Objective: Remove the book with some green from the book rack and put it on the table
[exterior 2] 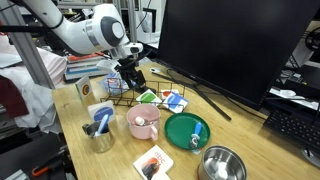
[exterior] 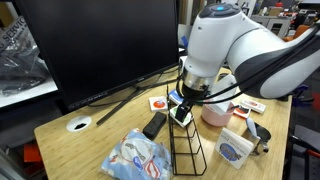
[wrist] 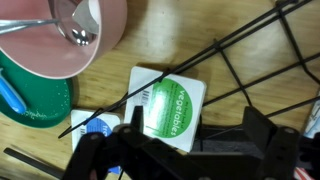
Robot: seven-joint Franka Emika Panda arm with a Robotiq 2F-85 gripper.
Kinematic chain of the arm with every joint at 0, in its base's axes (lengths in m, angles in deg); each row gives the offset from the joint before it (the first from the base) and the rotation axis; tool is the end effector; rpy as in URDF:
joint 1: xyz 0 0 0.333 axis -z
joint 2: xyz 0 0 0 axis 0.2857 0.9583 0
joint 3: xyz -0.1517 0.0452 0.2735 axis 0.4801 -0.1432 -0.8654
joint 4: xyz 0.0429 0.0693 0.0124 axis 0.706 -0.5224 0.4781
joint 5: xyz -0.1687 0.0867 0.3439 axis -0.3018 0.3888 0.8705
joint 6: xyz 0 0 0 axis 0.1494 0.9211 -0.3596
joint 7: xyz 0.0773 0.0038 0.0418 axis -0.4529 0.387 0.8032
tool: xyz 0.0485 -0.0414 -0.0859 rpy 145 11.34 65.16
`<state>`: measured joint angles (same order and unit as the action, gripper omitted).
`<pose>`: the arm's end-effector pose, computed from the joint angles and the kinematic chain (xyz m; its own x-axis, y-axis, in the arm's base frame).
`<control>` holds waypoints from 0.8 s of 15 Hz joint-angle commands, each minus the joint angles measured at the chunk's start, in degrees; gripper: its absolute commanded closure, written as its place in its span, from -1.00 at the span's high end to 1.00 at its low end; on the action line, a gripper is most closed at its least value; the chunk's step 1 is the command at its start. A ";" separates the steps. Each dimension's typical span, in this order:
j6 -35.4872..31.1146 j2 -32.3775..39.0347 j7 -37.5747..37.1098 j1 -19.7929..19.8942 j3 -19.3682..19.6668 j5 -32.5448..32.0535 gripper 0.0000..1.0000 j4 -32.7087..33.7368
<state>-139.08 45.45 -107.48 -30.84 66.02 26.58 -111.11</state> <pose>0.5109 0.2048 0.2541 0.9642 0.1965 0.1782 0.1589 -0.9658 0.2051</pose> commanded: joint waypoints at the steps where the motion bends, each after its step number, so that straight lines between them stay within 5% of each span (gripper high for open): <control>1: 2.68 4.40 -3.80 -4.26 4.19 -4.30 1.00 5.21; 12: 6.01 6.96 -8.96 -6.98 6.75 -4.30 1.00 5.34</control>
<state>-133.93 52.71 -115.52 -37.18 72.67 22.76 -105.05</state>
